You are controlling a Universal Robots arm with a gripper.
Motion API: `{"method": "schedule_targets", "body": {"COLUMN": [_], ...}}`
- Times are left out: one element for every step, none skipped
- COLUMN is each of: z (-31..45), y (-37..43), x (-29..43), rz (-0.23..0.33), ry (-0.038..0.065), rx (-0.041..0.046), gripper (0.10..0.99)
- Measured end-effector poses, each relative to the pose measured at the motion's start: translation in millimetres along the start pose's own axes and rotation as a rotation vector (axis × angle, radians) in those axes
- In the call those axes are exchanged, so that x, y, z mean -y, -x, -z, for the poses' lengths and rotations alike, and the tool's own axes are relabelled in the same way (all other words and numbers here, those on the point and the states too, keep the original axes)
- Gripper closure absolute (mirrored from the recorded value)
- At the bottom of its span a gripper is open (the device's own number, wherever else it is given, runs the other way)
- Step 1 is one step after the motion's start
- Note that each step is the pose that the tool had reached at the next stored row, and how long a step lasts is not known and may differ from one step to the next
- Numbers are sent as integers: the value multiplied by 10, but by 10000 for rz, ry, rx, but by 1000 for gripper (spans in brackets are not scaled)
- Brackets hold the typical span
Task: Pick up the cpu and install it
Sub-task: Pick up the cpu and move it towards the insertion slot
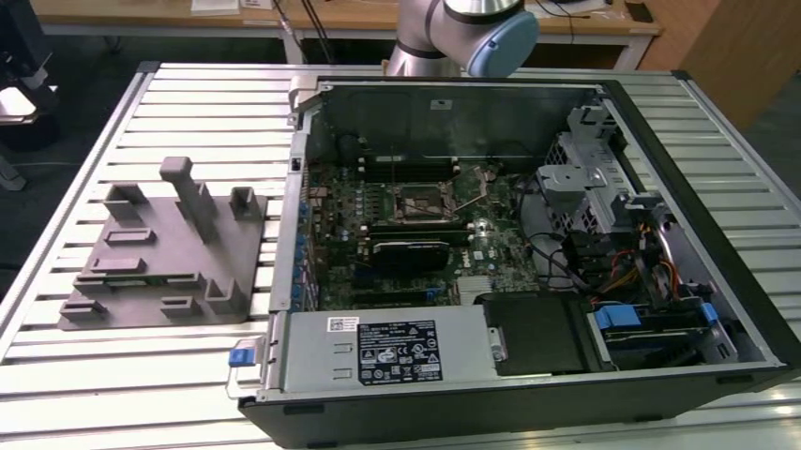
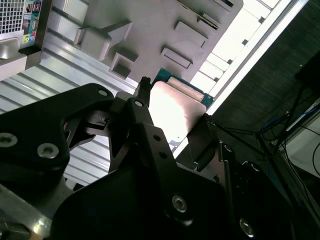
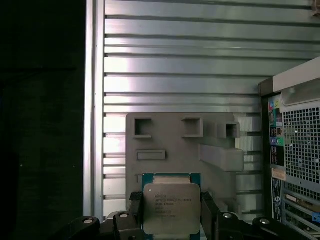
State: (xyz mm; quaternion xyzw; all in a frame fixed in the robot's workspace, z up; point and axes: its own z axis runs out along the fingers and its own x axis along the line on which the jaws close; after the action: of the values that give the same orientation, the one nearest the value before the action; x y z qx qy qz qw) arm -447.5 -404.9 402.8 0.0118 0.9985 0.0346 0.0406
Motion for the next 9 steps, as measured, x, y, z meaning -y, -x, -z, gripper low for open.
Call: {"method": "schedule_targets", "body": {"z": [0,1,2,2,1,-2,-3,-5,-6], "y": [0,0,3,10,21,36,52,70,88], "x": [0,0,-1,-1,-1,-1,-1,-1,-2], "rz": [0,0,-1,-1,0,0,-1,-1,0], "ry": [0,-1,-1,-3,-3,0,-1,-1,-1], "rx": [0,-1,-2,-4,-4,-1,-3,-1,-2], "gripper": [545,545,545,545,545,545,545,545,545]}}
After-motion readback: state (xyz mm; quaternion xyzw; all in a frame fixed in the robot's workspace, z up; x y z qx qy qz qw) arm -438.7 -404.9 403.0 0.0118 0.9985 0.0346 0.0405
